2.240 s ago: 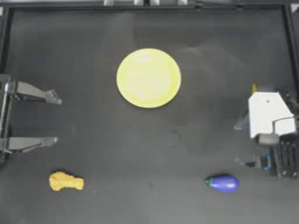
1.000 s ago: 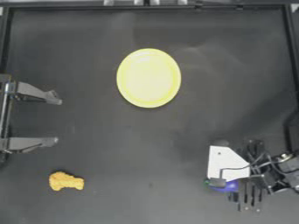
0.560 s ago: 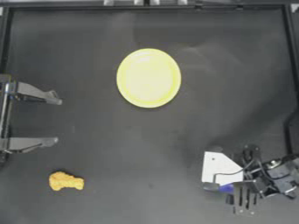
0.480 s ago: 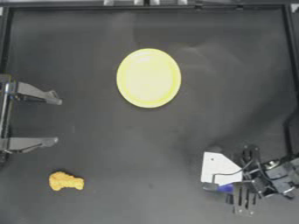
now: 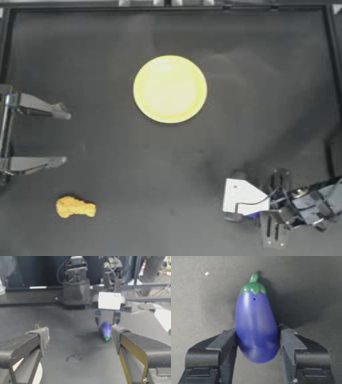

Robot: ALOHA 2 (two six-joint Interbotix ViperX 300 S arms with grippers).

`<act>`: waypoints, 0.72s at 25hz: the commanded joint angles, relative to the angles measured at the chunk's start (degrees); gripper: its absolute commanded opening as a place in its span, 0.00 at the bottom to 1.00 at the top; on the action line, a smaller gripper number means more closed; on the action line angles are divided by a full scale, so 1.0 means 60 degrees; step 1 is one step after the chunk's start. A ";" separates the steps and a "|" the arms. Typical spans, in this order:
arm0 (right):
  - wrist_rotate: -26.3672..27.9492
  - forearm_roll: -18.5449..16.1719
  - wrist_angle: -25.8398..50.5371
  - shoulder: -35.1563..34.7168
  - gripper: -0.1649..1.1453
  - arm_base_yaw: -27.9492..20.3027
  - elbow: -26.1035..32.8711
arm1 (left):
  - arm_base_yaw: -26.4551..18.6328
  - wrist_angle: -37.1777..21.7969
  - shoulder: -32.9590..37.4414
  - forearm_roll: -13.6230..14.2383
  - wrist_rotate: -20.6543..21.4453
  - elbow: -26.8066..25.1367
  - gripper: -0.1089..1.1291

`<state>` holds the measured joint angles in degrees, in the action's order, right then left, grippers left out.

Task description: Put purple eggplant on plate

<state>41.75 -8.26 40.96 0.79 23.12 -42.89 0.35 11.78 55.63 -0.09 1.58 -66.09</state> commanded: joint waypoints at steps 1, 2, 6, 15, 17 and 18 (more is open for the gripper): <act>-0.0044 -0.0044 0.0205 0.0264 0.30 0.0059 0.0278 | 0.0000 0.0029 -0.0322 0.0000 -0.0029 0.0264 0.92; -0.0044 -0.0059 0.0234 0.0293 0.31 0.0059 0.0308 | 0.0000 0.0029 -0.0337 0.0000 -0.0029 0.0249 0.92; -0.0029 -0.0264 0.0249 0.0703 0.30 0.0073 0.0381 | 0.0000 0.0029 -0.0366 0.0000 -0.0029 0.0249 0.92; -0.0176 -0.1875 -0.0469 0.2314 0.30 -0.0952 0.0381 | 0.0000 0.0029 -0.0469 0.0000 -0.0044 0.0249 0.92; -0.0352 -0.2168 -0.0776 0.2549 0.30 -0.1377 0.0352 | 0.0000 0.0029 -0.0557 0.0000 -0.0044 0.0264 0.92; -0.0454 -0.2314 -0.0908 0.2666 0.30 -0.1582 0.0337 | 0.0000 0.0029 -0.0601 0.0000 -0.0044 0.0249 0.92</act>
<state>39.81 -20.74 36.91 14.50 15.47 -41.75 0.35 11.78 53.44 0.00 1.41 -66.09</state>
